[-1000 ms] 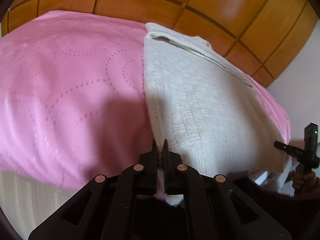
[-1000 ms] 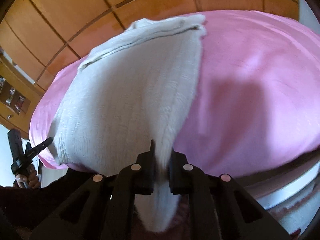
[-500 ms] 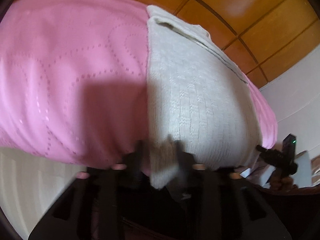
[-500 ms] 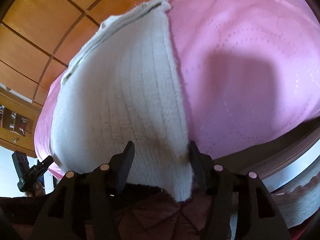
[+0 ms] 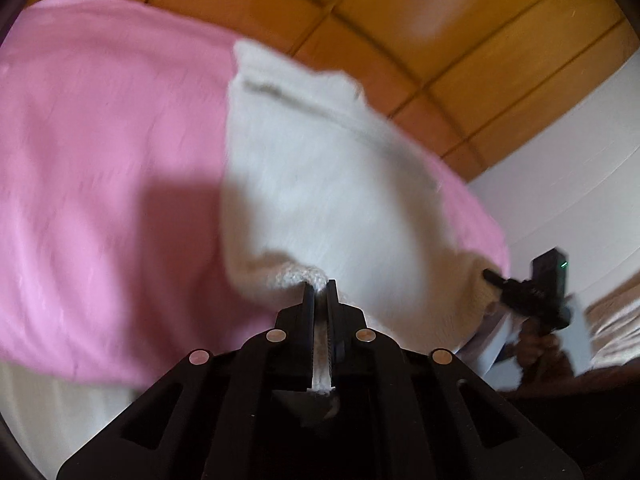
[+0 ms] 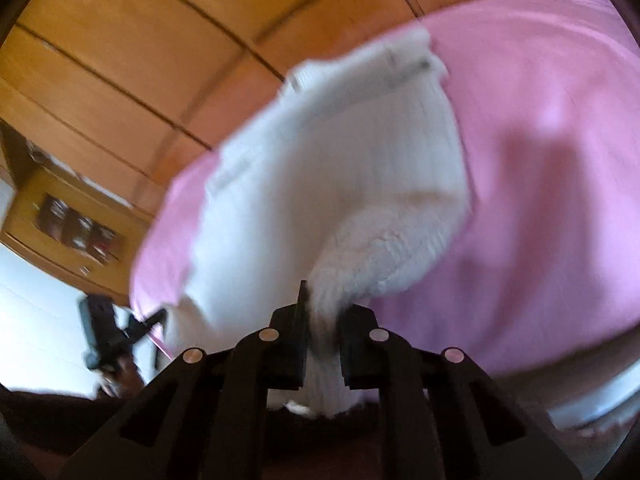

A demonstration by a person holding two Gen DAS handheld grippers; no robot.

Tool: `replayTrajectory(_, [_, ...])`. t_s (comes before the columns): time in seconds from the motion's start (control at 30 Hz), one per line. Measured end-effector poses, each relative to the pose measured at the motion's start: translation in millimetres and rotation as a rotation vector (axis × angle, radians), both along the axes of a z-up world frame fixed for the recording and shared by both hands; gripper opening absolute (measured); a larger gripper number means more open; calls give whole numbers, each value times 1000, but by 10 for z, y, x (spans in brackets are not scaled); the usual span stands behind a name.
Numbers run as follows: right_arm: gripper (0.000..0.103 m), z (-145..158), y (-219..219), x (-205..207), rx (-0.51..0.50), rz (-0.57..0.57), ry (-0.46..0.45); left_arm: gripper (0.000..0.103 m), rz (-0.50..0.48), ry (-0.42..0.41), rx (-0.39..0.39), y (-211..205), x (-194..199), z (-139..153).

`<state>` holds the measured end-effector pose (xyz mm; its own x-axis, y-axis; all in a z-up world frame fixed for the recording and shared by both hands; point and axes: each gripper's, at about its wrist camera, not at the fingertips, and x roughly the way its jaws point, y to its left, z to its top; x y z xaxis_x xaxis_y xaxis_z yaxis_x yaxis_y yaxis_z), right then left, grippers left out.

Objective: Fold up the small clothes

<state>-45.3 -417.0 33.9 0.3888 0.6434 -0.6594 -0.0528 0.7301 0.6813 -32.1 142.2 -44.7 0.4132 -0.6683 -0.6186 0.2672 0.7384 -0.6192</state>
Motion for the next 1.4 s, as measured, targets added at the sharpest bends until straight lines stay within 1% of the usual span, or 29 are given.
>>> replayTrajectory(0.07, [12,48,-39,234,30,-37,-24,4,16,-24,-48,-31,181,98])
replayTrajectory(0.17, [11,50,-111,508,24,-84,-40,4,41,-37,-101,-48,489,156])
replayTrajectory(0.27, [11,-56,-104,950,-2,-142,-17,4,90,-31,-112,-120,885,152])
replayTrajectory(0.37, [12,-159,-130,1246,-24,-186,12,4,157,-2,-98,-127,1291,112])
replayTrajectory(0.4, [12,-189,-152,1348,-31,-199,15,4,179,-4,-118,-117,1416,130])
replayTrajectory(0.43, [17,-210,-202,1408,-31,-209,18,4,204,-10,-126,-91,1489,152])
replayTrajectory(0.47, [32,-220,-219,1454,-25,-218,24,8,265,-15,-106,-57,1572,181])
replayTrajectory(0.5, [46,-227,-242,1503,-5,-225,33,14,277,-10,-97,-32,1621,186])
replayTrajectory(0.53, [70,-205,-275,1509,3,-238,25,33,273,1,-106,-4,1665,186])
replayTrajectory(0.57, [78,-141,-326,1478,-15,-267,-10,50,279,6,-108,17,1666,181])
replayTrajectory(0.6, [79,-112,-363,1461,-22,-271,-29,53,297,-4,-87,48,1631,180])
replayTrajectory(0.63, [82,-87,-396,1428,-21,-266,-40,53,290,-21,-60,69,1588,174])
replayTrajectory(0.67, [86,-64,-453,1366,-27,-265,-47,53,268,-28,-31,52,1553,155])
replayTrajectory(0.73, [88,-51,-505,1230,-75,-265,-60,53,214,-23,30,34,1420,53])
replayTrajectory(0.83, [88,-123,-453,1053,-151,-219,-53,65,149,-21,103,-36,1185,-152])
replayTrajectory(0.9, [88,-243,-325,954,-207,-169,-39,66,112,-16,147,-142,1061,-291])
replayTrajectory(0.93, [85,-284,-247,942,-227,-150,-35,66,95,-15,167,-208,1043,-358])
replayTrajectory(0.97, [77,-337,-172,936,-252,-129,-31,66,80,-25,195,-297,1008,-406])
replayTrajectory(1.0, [74,-419,-63,957,-281,-105,-19,65,76,-42,218,-366,1021,-429])
replayTrajectory(1.03, [71,-478,29,983,-321,-98,-11,51,61,-55,241,-408,992,-432])
replayTrajectory(1.07, [61,-499,93,990,-360,-98,-22,32,46,-59,262,-472,1012,-440])
replayTrajectory(1.1, [51,-498,174,1006,-400,-89,-45,27,45,-52,271,-520,1052,-448])
replayTrajectory(1.13, [27,-490,208,1019,-393,-76,-47,22,49,-46,262,-530,1071,-442])
replayTrajectory(1.17, [24,-468,224,1040,-347,-70,-27,19,52,-48,259,-535,1069,-426])
replayTrajectory(1.23, [21,-378,245,998,-355,-69,-43,17,48,-79,275,-530,1008,-367])
replayTrajectory(1.33, [19,-218,237,877,-313,-76,-61,14,43,-91,253,-445,887,-312])
replayTrajectory(1.4, [19,-125,181,757,-264,-83,-64,13,43,-93,233,-374,793,-294])
